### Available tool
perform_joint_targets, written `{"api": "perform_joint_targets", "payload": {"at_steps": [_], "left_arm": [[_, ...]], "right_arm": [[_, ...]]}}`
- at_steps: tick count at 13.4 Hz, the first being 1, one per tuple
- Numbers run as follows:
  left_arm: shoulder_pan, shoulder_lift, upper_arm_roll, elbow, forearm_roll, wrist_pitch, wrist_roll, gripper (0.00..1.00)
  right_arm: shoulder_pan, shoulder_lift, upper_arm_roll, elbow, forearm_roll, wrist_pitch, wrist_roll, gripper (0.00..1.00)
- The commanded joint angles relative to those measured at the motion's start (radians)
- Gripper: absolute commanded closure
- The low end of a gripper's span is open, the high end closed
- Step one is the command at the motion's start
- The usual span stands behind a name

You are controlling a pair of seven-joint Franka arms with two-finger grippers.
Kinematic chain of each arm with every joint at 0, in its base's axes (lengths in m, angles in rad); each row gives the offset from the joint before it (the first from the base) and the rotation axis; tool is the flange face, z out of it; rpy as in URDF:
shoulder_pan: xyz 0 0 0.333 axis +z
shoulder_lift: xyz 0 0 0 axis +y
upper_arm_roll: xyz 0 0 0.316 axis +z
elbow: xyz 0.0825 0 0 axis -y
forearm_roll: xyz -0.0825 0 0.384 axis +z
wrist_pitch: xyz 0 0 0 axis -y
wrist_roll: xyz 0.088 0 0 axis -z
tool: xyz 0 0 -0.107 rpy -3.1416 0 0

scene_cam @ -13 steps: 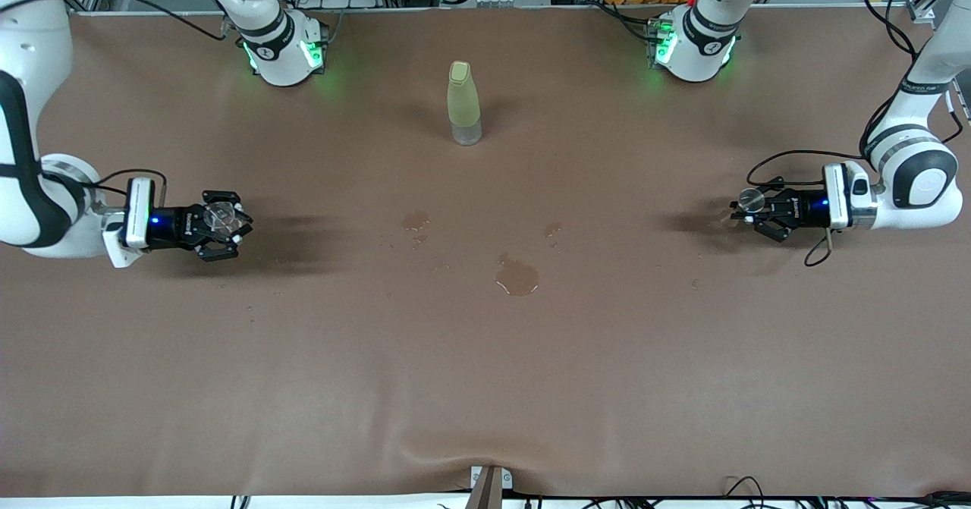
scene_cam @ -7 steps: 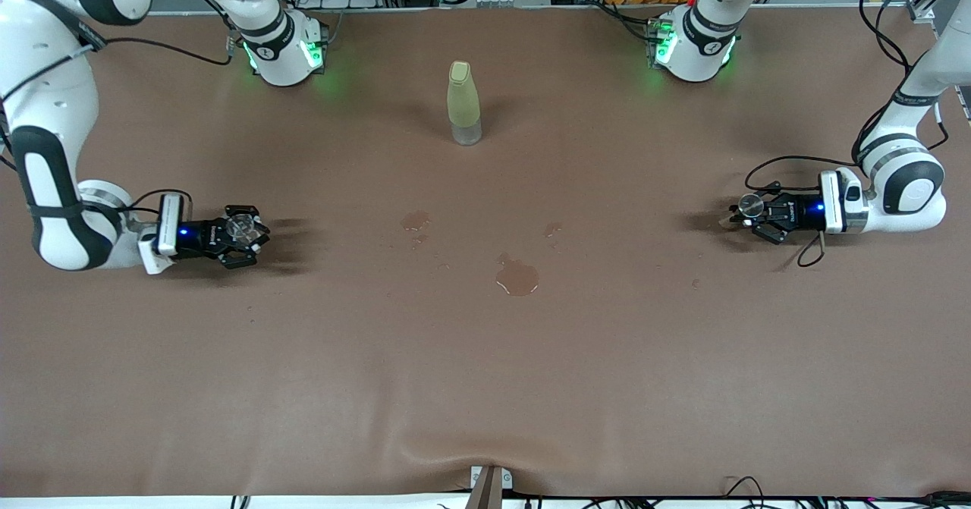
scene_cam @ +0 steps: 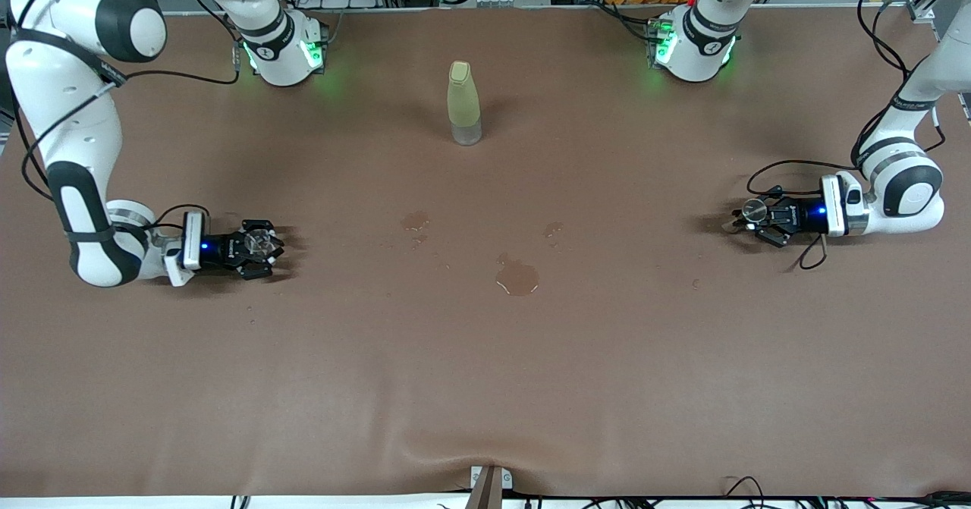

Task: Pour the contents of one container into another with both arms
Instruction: 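Move the beaker and jigger apart back toward their start spots, then set down the beaker with the right gripper while the left gripper sets down the jigger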

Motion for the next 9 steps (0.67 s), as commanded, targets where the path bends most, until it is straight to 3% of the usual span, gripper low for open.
{"api": "perform_joint_targets", "payload": {"at_steps": [1, 2, 5, 7, 8, 9], "left_arm": [[0.007, 0.029, -0.003, 0.020, 0.021, -0.019, 0.018, 0.64], [0.007, 0.029, -0.003, 0.020, 0.021, -0.019, 0.018, 0.59], [0.008, 0.029, -0.003, 0.020, 0.021, -0.019, 0.018, 0.30], [0.008, 0.024, -0.003, 0.020, 0.021, -0.019, 0.014, 0.04], [0.008, 0.021, -0.001, 0.029, 0.026, -0.019, 0.014, 0.00], [0.008, 0.019, 0.003, 0.040, 0.056, -0.019, 0.005, 0.00]], "right_arm": [[-0.018, 0.023, 0.012, 0.025, -0.022, 0.043, -0.093, 1.00], [-0.018, 0.026, 0.012, 0.024, -0.022, 0.055, -0.094, 1.00], [-0.020, 0.030, 0.011, 0.025, -0.024, 0.060, -0.094, 1.00], [-0.020, 0.030, 0.011, 0.025, -0.024, 0.069, -0.094, 1.00], [-0.018, 0.030, 0.012, 0.024, -0.024, 0.071, -0.094, 0.99], [-0.018, 0.030, 0.011, 0.024, -0.024, 0.074, -0.094, 0.93]]}}
